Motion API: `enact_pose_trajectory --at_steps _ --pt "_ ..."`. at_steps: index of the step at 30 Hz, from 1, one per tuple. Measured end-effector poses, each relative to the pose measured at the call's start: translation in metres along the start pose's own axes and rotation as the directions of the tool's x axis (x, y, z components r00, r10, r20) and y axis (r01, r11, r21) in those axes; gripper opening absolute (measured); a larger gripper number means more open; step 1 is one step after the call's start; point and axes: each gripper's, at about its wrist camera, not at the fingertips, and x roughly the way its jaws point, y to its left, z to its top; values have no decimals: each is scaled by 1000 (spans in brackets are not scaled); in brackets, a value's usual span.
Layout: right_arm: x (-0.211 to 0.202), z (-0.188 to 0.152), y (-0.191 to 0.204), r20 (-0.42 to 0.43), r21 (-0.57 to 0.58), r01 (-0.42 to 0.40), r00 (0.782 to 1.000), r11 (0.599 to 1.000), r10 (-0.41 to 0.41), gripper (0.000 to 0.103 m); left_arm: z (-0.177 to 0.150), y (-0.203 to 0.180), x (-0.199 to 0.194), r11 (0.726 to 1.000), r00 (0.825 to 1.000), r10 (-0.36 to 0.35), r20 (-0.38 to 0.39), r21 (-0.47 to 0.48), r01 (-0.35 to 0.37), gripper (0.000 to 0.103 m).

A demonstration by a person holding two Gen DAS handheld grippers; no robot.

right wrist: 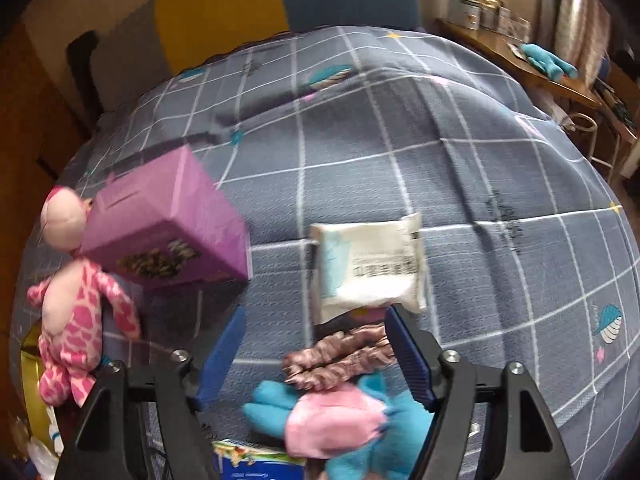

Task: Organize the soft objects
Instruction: 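Grasp the white cleaning-wipes packet with the right gripper while the left gripper holds the bag, then drop the plastic bag into the gold tray with the left gripper while the right gripper carries the wipes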

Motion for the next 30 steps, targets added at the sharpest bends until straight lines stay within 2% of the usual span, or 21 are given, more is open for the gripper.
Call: enact_pose_trajectory --at_steps 2,8,16,20,22,27,30 --pt "9 10 -5 -16 -11 31 999 999 -31 85 1 0 1 1000 1000 -1 -1 -3 1 39" --pt "48 28 -11 -98 -58 68 993 996 -73 89 4 3 3 1000 1000 8 -6 -12 -8 39" --pt "96 29 -18 -169 -74 135 975 988 -146 90 10 13 2 999 1000 18 -1 -38 -18 39" --pt "93 27 -17 -135 -84 138 980 987 -148 69 10 19 0 998 1000 24 1 -56 -24 39" --pt "88 25 -15 -120 -98 143 981 985 -154 65 10 24 -5 997 1000 20 9 -70 -20 39" --pt "62 15 -8 -48 -116 144 987 983 -150 63 11 49 -29 990 996 72 54 -122 -65 39" --pt "36 9 -2 23 -124 137 990 983 -136 63 14 81 -50 973 983 161 90 -182 -142 39"
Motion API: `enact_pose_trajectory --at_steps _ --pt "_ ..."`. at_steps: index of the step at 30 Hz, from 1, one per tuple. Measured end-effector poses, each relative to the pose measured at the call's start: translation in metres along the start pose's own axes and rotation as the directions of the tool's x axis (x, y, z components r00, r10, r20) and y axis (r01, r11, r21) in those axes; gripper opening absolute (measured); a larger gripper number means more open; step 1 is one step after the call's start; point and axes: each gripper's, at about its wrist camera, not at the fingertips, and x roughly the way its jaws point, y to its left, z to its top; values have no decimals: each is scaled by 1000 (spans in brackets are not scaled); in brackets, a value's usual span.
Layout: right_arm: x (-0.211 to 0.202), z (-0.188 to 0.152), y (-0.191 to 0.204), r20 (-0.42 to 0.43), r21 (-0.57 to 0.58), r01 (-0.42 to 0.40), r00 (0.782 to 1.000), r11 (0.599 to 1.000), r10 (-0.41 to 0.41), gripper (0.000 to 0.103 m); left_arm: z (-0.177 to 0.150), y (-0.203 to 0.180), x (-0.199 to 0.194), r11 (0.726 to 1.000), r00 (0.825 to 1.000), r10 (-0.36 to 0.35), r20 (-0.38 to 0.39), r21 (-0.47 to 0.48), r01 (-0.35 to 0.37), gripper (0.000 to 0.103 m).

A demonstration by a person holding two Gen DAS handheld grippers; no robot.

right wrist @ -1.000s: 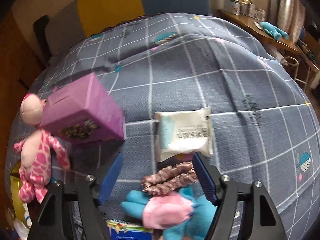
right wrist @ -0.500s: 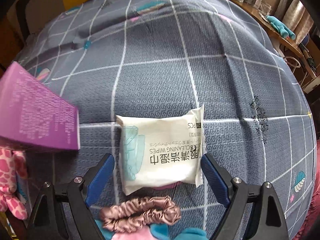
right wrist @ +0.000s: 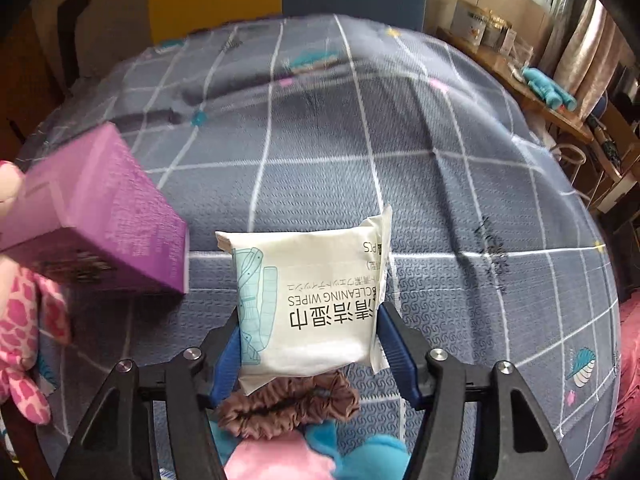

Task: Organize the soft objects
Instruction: 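Drop the plastic bag into the gold tray with the left gripper while the right gripper carries the wipes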

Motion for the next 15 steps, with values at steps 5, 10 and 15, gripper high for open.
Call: enact_pose_trajectory --at_steps 5,10,15 --pt "-47 -19 15 83 -51 -17 996 999 21 63 13 55 2 989 991 133 14 -70 -131 39" --pt "-84 -47 40 134 -117 -44 989 992 59 63 18 81 32 977 978 206 -27 -59 -207 40" --pt "-115 -82 68 148 -174 -87 982 981 113 64 22 96 70 970 969 239 -68 -35 -241 43"
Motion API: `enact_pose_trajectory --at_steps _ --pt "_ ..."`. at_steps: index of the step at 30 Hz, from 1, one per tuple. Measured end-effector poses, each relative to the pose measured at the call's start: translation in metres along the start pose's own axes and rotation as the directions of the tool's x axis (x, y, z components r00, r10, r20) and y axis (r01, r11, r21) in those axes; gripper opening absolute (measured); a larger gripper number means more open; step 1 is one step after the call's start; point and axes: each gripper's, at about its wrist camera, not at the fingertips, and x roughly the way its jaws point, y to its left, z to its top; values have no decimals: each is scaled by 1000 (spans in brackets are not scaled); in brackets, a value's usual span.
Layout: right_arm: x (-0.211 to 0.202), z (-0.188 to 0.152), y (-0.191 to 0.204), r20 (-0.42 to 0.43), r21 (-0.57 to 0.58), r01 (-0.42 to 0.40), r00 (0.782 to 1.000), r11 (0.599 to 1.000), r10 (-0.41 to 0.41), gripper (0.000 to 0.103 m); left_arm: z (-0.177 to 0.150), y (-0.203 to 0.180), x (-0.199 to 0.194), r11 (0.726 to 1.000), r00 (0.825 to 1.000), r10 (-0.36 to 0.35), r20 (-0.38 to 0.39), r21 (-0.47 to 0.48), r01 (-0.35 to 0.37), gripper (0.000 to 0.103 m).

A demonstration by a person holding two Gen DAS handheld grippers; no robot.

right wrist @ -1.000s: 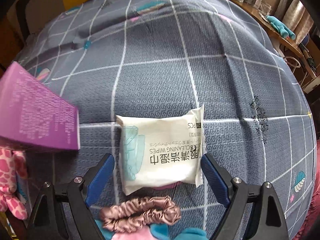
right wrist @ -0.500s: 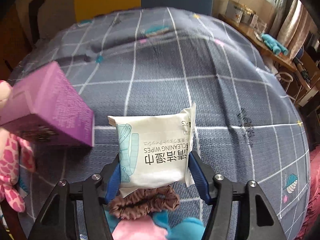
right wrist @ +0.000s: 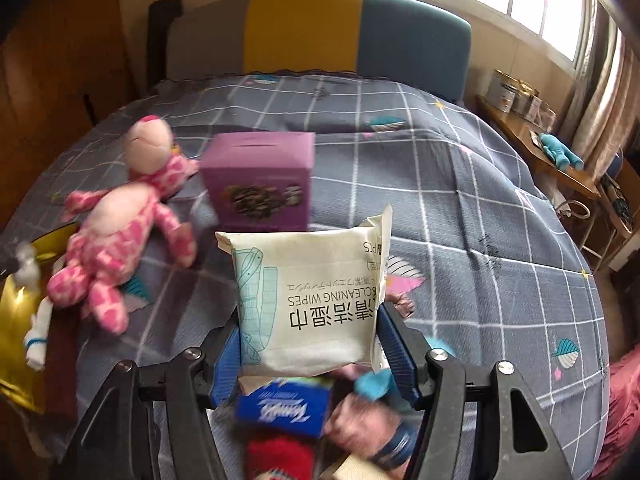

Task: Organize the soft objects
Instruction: 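Drop the plastic bag into the gold tray with the left gripper while the right gripper carries the wipes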

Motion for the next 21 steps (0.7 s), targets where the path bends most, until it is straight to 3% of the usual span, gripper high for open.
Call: enact_pose_trajectory --at_steps 5,11,15,21 --pt "-21 -24 34 5 -26 -53 999 998 53 64 -1 0 23 999 999 31 -43 7 -31 57" --pt "-27 -46 79 -3 -55 -115 993 992 115 64 -15 -1 -11 998 998 56 22 -13 -56 78" --pt "-25 -54 112 -16 -77 -171 985 982 170 64 -28 -1 -44 998 996 64 67 -32 -62 84" --pt "-26 -62 165 -26 -134 -249 968 959 248 64 -52 0 -85 995 991 87 106 -62 -81 84"
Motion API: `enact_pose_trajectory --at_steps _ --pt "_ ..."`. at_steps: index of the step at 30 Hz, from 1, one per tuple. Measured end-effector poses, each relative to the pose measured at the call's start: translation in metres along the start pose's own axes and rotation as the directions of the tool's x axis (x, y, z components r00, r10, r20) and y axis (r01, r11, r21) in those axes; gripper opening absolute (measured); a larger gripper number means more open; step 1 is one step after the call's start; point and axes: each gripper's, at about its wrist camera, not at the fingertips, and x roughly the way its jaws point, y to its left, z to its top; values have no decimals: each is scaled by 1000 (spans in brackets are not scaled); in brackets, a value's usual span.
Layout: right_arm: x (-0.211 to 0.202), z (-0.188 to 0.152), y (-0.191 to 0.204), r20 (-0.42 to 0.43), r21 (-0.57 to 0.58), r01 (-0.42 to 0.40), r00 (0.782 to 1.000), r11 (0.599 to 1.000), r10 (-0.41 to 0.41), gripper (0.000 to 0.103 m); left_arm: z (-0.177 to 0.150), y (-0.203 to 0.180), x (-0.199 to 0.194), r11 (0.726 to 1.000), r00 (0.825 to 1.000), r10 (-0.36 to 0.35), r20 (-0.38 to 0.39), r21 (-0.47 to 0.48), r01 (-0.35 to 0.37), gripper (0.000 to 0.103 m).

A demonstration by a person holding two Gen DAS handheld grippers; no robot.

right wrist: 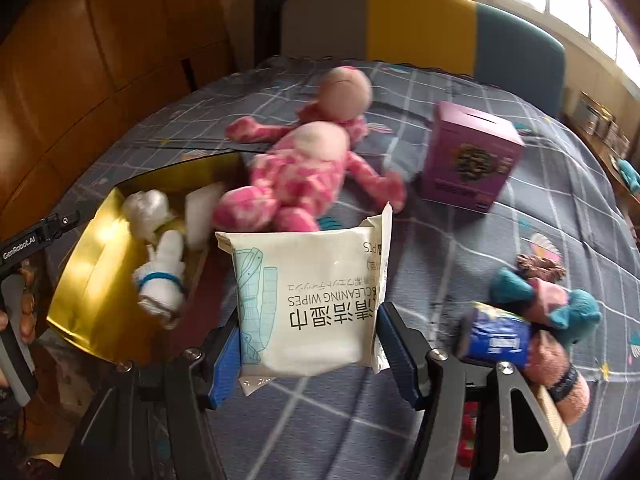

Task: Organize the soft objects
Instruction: 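Drop the plastic bag into the gold tray with the left gripper while the right gripper carries the wipes, then lower the wipes packet into the gold tray and open the right gripper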

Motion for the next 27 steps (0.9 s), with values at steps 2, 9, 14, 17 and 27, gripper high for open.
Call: enact_pose_trajectory --at_steps 2,9,14,17,27 --pt "2 0 14 3 -2 -28 1000 1000 28 64 -7 1 -11 1000 1000 10 4 -4 -10 85" --pt "5 -3 49 6 -32 -99 995 995 99 64 -30 -1 -40 999 999 36 20 19 -36 89" --pt "6 0 70 2 -76 -122 992 990 122 64 -41 -2 -49 999 999 37 20 29 -37 89" --pt "7 7 82 -1 -101 -136 991 986 137 64 -43 0 -52 999 999 32 16 22 -33 89" --pt "41 47 123 -63 -172 -170 985 970 162 64 -48 9 -55 999 999 32 12 8 -32 89"
